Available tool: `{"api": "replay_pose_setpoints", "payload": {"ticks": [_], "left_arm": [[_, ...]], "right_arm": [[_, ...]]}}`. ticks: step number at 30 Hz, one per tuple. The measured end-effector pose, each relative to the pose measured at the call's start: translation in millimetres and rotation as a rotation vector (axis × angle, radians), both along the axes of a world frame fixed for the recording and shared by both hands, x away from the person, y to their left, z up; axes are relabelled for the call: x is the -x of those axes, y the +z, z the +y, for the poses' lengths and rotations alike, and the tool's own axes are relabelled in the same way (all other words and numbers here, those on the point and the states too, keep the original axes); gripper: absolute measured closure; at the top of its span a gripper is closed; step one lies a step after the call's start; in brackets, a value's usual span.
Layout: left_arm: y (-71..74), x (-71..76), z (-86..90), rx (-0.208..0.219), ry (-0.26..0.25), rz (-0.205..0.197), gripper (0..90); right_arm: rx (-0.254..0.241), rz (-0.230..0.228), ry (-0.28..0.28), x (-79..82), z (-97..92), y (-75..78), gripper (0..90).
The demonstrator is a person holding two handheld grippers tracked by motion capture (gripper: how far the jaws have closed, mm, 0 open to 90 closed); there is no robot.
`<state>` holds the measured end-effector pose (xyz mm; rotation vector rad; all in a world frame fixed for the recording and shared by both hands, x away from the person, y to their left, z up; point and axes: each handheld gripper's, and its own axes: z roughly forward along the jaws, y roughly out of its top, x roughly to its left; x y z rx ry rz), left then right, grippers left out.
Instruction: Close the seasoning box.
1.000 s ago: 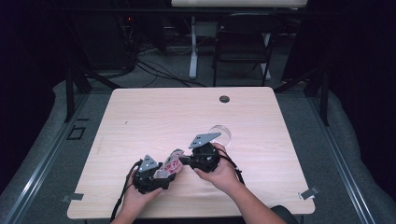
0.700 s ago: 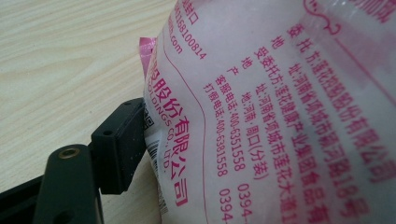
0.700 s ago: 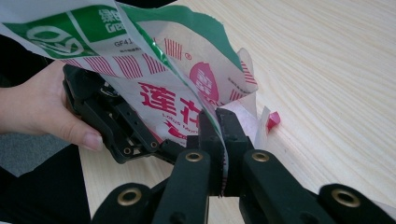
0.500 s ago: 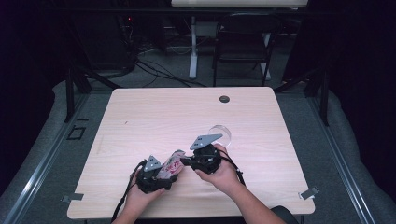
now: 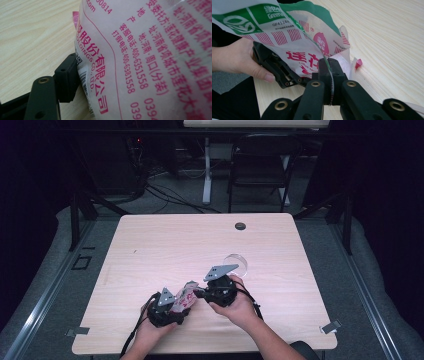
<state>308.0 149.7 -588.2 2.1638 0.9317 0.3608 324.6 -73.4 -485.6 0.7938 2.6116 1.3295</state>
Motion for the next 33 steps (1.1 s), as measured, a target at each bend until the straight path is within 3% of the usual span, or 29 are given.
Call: {"api": "replay_pose_setpoints", "payload": {"ticks": [5,10,20,26,33], "left_arm": [[-0.2,0.1,-1.4,-0.02,0.0,-0.013,31.0],[-0.4,0.6,-2.9,-0.034,-0.019,-0.001,21.1],[-0.4,0.7,-2.9,-0.031,-0.014,0.001,20.8],[0.0,0.9,-1.7,-0.025,0.005,-0.006,25.9],[0.5,2.2,-1.0,-0.017,0.006,-0.018,37.8]], "right_arm": [[0.007,-0.003,0.0,0.4,0.2,0.1,90.0],[0.008,-0.002,0.001,1.1,1.1,0.1,90.0],[0.011,-0.008,0.004,1.7,1.9,0.4,90.0],[0.006,-0.01,0.004,1.8,1.9,0.5,90.0],[0.004,-0.011,0.003,2.4,1.9,1.0,90.0]]}}
